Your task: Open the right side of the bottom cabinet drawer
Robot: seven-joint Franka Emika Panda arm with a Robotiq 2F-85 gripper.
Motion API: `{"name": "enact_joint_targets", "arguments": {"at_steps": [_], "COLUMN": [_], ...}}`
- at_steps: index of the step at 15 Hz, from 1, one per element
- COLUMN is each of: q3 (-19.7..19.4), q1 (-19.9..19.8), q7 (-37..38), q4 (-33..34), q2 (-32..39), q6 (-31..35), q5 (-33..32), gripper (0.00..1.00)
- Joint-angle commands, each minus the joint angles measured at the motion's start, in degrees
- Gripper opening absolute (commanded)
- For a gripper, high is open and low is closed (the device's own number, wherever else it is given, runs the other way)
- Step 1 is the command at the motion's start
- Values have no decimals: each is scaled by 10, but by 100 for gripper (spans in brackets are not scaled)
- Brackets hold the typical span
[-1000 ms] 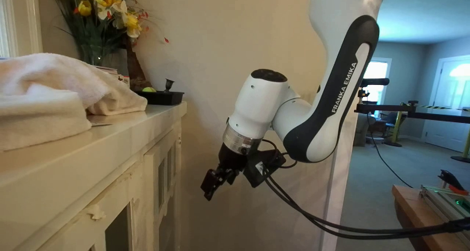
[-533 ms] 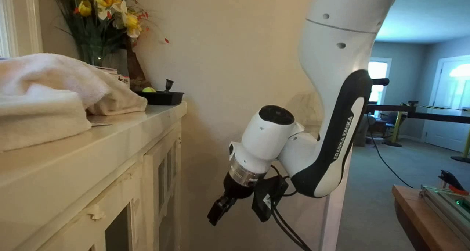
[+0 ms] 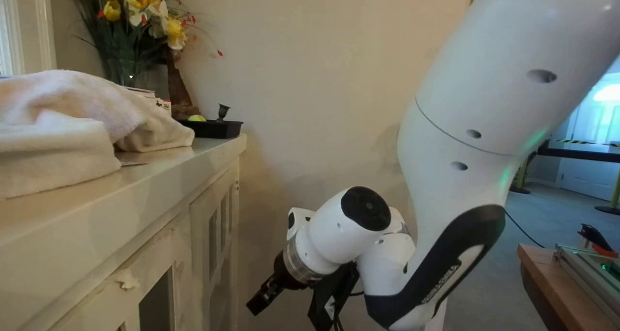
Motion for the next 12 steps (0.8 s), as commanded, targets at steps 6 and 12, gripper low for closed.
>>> {"name": "enact_joint_targets", "arguments": {"at_steps": [6, 12], "q3": [-5, -17], "q1": [46, 33], "q7": [-213, -211], "q4": [85, 117], "q2": [97, 110], "q6": [14, 33], "q5": [340, 347], "gripper": [100, 100]}}
